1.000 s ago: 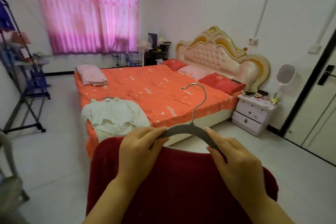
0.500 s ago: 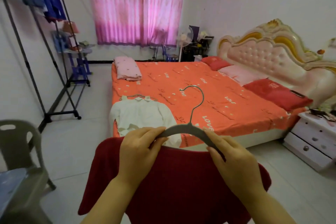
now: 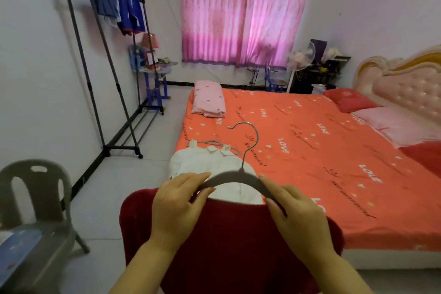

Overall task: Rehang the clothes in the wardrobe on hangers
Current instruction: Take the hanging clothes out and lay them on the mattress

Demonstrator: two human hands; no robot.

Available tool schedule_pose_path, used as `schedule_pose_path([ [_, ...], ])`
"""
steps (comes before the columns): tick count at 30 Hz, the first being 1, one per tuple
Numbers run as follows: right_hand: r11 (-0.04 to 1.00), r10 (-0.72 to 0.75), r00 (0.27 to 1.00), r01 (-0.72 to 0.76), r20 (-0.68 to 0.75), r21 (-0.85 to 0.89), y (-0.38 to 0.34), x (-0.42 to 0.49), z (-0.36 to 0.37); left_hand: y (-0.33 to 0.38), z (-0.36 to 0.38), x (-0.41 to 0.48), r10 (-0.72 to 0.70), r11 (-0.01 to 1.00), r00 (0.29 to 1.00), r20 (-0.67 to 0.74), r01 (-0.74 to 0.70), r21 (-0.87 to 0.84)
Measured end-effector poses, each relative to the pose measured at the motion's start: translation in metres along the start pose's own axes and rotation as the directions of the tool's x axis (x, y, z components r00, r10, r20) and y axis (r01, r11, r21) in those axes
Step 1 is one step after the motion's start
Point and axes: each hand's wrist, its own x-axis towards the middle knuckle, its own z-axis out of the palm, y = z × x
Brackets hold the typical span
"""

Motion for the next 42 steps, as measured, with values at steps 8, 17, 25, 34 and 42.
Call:
schedule_pose_path([
  [8,1.000,-0.018,0.998,0.018,0.067,0.011,0.058,0.078,0.103,-0.093,0.083,0.060,-0.053,0.999,0.999,-0.010,0.053,0.007],
  [17,0.999,0.029,0.988,-0.032,0.153,0.017,0.101,0.170,0.222,-0.212,0.161,0.134,-0.179,0.984,0.982,0.065,0.178,0.019],
  [25,0.997,0.054,0.963,-0.064,0.264,0.029,0.136,0.219,0.304,-0.284,0.214,0.168,-0.222,0.975,0.965,0.138,0.217,0.052],
  [34,0.990,0.051,0.946,-0.090,0.319,0.109,0.201,0.268,0.395,-0.348,0.290,0.212,-0.301,0.951,0.931,0.204,0.279,0.131],
  [42,0.936,0.142,0.857,-0.279,0.495,0.213,0.288,0.307,0.505,-0.419,0.398,0.253,-0.422,0.902,0.853,0.309,0.361,0.236],
])
